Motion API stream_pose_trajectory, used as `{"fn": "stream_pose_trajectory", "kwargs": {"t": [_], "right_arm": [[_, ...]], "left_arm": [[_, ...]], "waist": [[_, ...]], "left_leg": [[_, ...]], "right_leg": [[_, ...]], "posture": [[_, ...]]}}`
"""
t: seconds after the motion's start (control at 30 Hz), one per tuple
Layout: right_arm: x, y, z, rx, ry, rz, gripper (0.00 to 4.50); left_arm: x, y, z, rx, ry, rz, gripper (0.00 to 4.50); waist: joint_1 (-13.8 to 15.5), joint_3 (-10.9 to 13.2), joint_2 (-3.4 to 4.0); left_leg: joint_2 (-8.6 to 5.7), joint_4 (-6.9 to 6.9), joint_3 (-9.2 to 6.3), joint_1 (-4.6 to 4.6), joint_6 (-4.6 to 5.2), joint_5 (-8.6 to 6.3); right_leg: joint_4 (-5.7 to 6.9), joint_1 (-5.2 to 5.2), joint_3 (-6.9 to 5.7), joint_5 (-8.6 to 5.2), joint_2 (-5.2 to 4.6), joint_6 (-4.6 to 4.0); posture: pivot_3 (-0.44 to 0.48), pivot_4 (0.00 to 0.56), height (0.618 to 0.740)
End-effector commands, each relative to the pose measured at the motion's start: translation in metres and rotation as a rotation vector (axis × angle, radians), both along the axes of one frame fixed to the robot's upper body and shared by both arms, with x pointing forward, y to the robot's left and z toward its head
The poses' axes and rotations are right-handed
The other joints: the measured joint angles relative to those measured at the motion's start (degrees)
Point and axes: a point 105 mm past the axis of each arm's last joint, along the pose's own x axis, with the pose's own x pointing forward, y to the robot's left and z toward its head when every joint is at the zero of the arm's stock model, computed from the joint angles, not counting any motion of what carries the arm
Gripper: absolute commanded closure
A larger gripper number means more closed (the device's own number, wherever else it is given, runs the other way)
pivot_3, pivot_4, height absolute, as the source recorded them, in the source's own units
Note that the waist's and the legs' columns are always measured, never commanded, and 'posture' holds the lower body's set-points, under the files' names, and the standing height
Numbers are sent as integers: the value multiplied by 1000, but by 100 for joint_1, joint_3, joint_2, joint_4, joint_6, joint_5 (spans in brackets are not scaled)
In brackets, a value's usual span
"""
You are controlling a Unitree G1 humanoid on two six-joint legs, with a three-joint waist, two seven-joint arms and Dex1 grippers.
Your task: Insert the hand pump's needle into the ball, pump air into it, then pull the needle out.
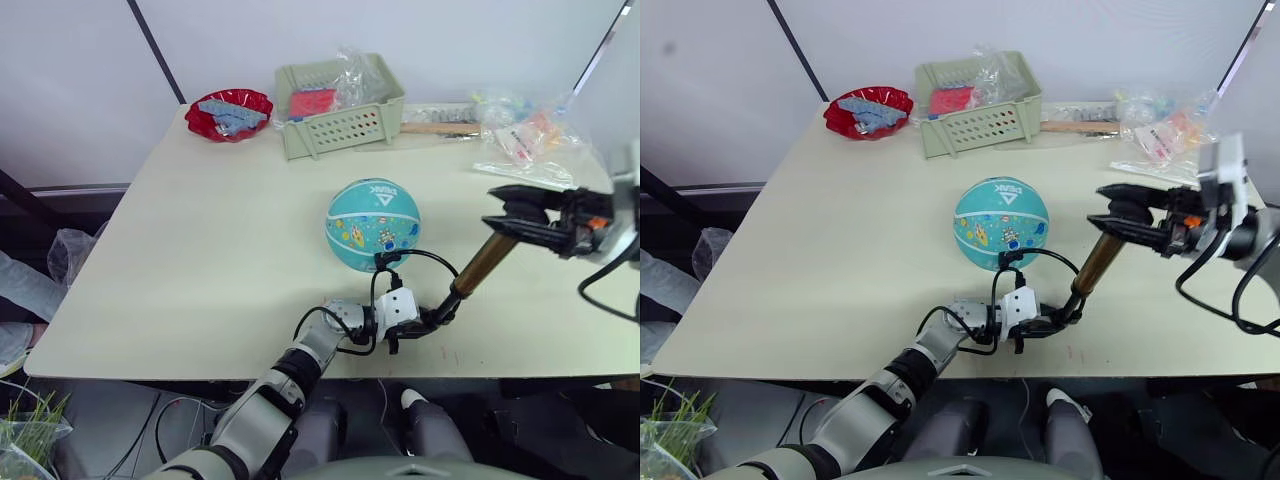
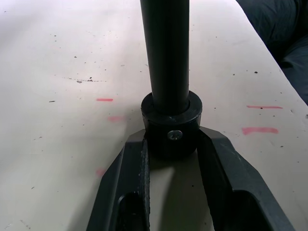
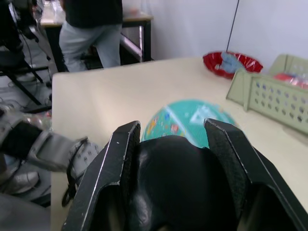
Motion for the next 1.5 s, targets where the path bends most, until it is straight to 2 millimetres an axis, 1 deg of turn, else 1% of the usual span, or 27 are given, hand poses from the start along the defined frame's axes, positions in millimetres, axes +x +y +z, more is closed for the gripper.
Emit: {"fn": "stream_pose_trajectory", "kwargs": {"t": [0.03,0.07,0.1,0.23,0.3,0.33,0.37,0.4,0.43,0.47,0.53,0.63,0.77,0.83,0.93,0.97,1.07,1.17,1.2,1.37,1.5], "right_arm": [[-16,-1,42,38,-137,11,2828],[-17,-1,42,38,-128,15,2828],[-16,1,34,22,-110,17,2828],[-10,6,-2,-67,-48,-5,2828],[-11,9,-19,-100,-19,9,2828],[-8,10,-34,-119,4,-7,2828],[-6,10,-45,-133,18,-19,2828],[-3,13,-62,-125,46,-43,2828],[-1,15,-74,-118,62,-59,2828],[-5,19,-89,-157,76,-28,2828],[-5,21,-111,-183,87,-41,2828],[-5,20,-133,-208,93,-63,2828],[-7,22,-155,-227,102,-70,2828],[-9,24,-161,-234,97,-67,2828],[-7,28,-159,-199,85,-74,2828],[-7,28,-158,-195,80,-76,2828],[-6,28,-157,-194,74,-80,2828],[-3,28,-155,-191,64,-83,2828],[-2,28,-154,-189,64,-84,2828],[-2,28,-154,-192,59,-84,2828],[0,28,-149,-173,51,-88,2828]], "left_arm": [[-16,30,-48,164,136,35,3451],[-16,30,-48,164,136,35,3451],[-17,30,-49,164,136,33,3451],[-17,28,-48,163,133,30,3451],[-17,28,-48,164,133,30,3451],[-17,28,-48,163,132,31,3451],[-17,28,-48,163,131,31,3451],[-16,28,-48,160,131,34,3451],[-16,28,-47,157,131,36,3451],[-16,28,-47,158,129,37,3451],[-14,29,-46,155,129,44,3451],[-14,30,-44,150,127,43,3451],[-13,28,-41,132,135,44,3451],[-13,28,-39,126,139,39,3451],[-12,26,-35,110,147,41,3451],[-12,26,-34,105,148,41,2722],[-12,26,-33,99,149,42,1821],[-8,26,-22,49,137,44,412],[-8,26,-19,35,134,43,48],[-8,31,-12,13,116,35,48],[-13,43,4,-45,85,14,48]], "waist": [[5,0,-1],[5,0,-1],[3,0,-1],[3,-4,0],[-1,-11,-2],[-3,-20,-7],[-5,-29,-16],[-7,-36,-22],[-12,-51,-36],[-14,-64,-45],[-32,-77,-49],[-48,-94,-61],[-56,-100,-66],[-60,-100,-64],[-90,-101,-68],[-95,-101,-67],[-105,-102,-66],[-102,-98,-71],[-102,-96,-71],[-122,-92,-69],[-139,-82,-62]], "left_leg": [[1,0,-3,-1,0,0],[1,0,-5,-2,0,0],[2,0,-5,-1,0,0],[1,0,-1,1,0,0],[2,0,0,5,0,0],[3,0,0,8,0,0],[4,0,-1,11,0,0],[6,0,-1,16,0,0],[7,0,-2,19,0,0],[9,-1,-2,24,-1,0],[9,-1,-1,28,-1,-1],[9,-1,-1,35,-1,-1],[11,-2,-3,47,-1,-1],[11,-3,-3,46,-2,-1],[11,-7,-2,48,-2,-1],[11,-8,-3,48,-2,-1],[11,-9,-3,51,-2,-1],[8,-9,-1,61,-2,-1],[8,-9,0,61,-2,-1],[12,-10,-3,62,-3,-1],[10,-14,-2,56,-2,-1]], "right_leg": [[0,0,-3,0,0,0],[0,0,-5,0,0,-1],[0,0,-5,-1,0,-1],[0,2,-2,-7,-1,10],[0,4,-1,-10,0,17],[0,5,-2,-11,2,19],[1,7,-2,-12,3,19],[1,14,-3,-13,4,21],[1,16,-3,-14,4,23],[1,20,-3,-14,5,23],[1,25,-3,-14,7,24],[1,29,-1,-15,10,25],[1,40,-2,-15,14,24],[1,40,-2,-15,14,24],[0,40,1,-15,14,23],[0,40,0,-15,14,23],[0,41,1,-15,13,23],[0,48,3,-15,6,24],[1,48,5,-15,5,24],[1,46,5,-15,3,23],[0,44,7,-15,3,22]], "posture": [[0,150,740],[0,150,740],[0,150,740],[0,150,740],[0,150,740],[0,150,740],[0,150,740],[0,150,740],[0,150,740],[0,150,740],[0,150,740],[0,150,740],[0,150,740],[0,150,740],[0,150,740],[0,150,740],[0,150,740],[0,150,740],[0,150,740],[0,150,740],[0,150,740]]}}
